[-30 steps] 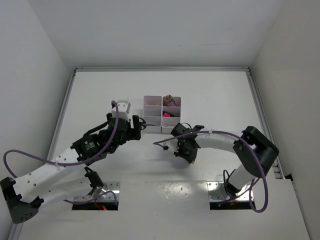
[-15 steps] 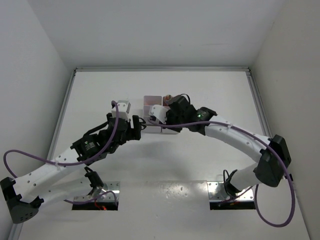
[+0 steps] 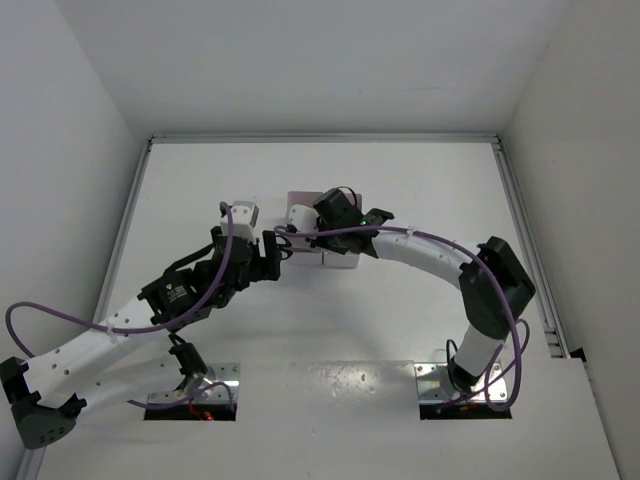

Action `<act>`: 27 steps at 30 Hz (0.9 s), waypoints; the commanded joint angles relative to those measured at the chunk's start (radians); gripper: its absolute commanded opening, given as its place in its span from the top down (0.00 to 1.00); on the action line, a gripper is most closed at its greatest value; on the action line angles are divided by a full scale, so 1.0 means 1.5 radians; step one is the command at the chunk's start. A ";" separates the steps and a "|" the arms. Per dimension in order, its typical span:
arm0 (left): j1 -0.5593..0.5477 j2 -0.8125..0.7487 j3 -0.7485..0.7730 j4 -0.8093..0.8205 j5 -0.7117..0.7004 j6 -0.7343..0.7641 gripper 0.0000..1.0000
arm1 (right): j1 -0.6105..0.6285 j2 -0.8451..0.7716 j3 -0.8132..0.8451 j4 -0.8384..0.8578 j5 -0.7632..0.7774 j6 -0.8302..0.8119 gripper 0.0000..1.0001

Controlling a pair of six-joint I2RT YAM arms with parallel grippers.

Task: Sort the stationery into containers
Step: Place the stationery in the storage box.

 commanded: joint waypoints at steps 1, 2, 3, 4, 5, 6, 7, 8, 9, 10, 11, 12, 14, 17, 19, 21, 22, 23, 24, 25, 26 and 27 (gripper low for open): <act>0.001 -0.010 0.019 0.012 0.002 -0.006 0.21 | -0.004 0.001 0.011 0.052 0.033 -0.008 1.00; 0.001 -0.010 0.019 0.012 0.002 -0.006 0.21 | -0.004 0.001 0.011 0.052 0.033 -0.008 1.00; 0.001 -0.010 0.019 0.012 0.002 -0.006 0.21 | -0.004 0.007 0.011 0.052 0.033 -0.008 1.00; 0.001 -0.010 0.019 0.012 0.002 -0.006 0.21 | -0.004 0.007 0.011 0.046 0.033 -0.008 1.00; 0.001 -0.010 0.019 0.012 0.002 -0.006 0.21 | -0.011 0.013 0.011 0.046 0.033 -0.008 0.98; 0.001 -0.010 0.019 0.012 0.002 -0.006 0.21 | -0.011 0.020 0.011 0.037 0.033 -0.008 0.96; 0.001 -0.010 0.019 0.012 0.002 -0.006 0.21 | -0.011 0.021 0.011 0.031 0.033 -0.002 0.94; 0.001 -0.010 0.019 0.012 0.002 -0.006 0.21 | -0.011 0.027 0.011 0.031 0.033 -0.001 0.86; 0.001 -0.010 0.019 0.012 0.002 -0.006 0.21 | -0.011 0.027 0.011 0.024 0.033 0.005 0.82; 0.001 -0.010 0.019 0.012 0.002 -0.006 0.21 | -0.011 0.027 0.011 0.024 0.033 0.005 0.76; 0.001 -0.010 0.019 0.012 0.002 -0.006 0.21 | -0.011 0.027 0.011 0.024 0.033 0.005 0.65; 0.001 -0.010 0.019 0.012 0.002 -0.006 0.21 | -0.017 0.027 0.011 0.017 0.033 0.011 0.61; 0.001 -0.010 0.019 0.012 0.002 -0.006 0.21 | -0.017 0.027 0.005 0.017 0.033 0.011 0.55; 0.001 -0.010 0.019 0.012 0.002 -0.006 0.21 | -0.017 0.010 0.005 0.017 0.027 0.017 0.52; 0.001 -0.010 0.019 0.012 0.002 -0.006 0.21 | -0.023 -0.006 0.005 0.011 0.019 0.025 0.51; 0.001 -0.024 0.019 0.012 0.002 -0.006 0.21 | -0.023 -0.021 0.011 -0.012 0.012 0.032 0.51; 0.001 -0.024 0.026 0.012 0.002 -0.006 0.21 | -0.023 -0.034 0.017 -0.018 0.005 0.038 0.51; 0.001 -0.036 0.026 0.012 0.002 -0.006 0.20 | -0.023 -0.063 0.017 -0.025 0.005 0.038 0.51; 0.001 -0.057 0.026 0.021 0.009 -0.006 0.19 | -0.023 -0.082 0.017 -0.034 0.005 0.060 0.46; 0.001 -0.069 0.032 0.027 0.009 0.002 0.19 | -0.023 -0.102 0.017 -0.034 0.005 0.070 0.41; 0.001 -0.081 0.033 0.033 0.009 0.002 0.14 | -0.023 -0.124 0.001 -0.034 0.005 0.081 0.36; 0.001 -0.091 0.033 0.043 0.009 0.002 0.12 | -0.023 -0.177 -0.007 -0.034 0.005 0.101 0.13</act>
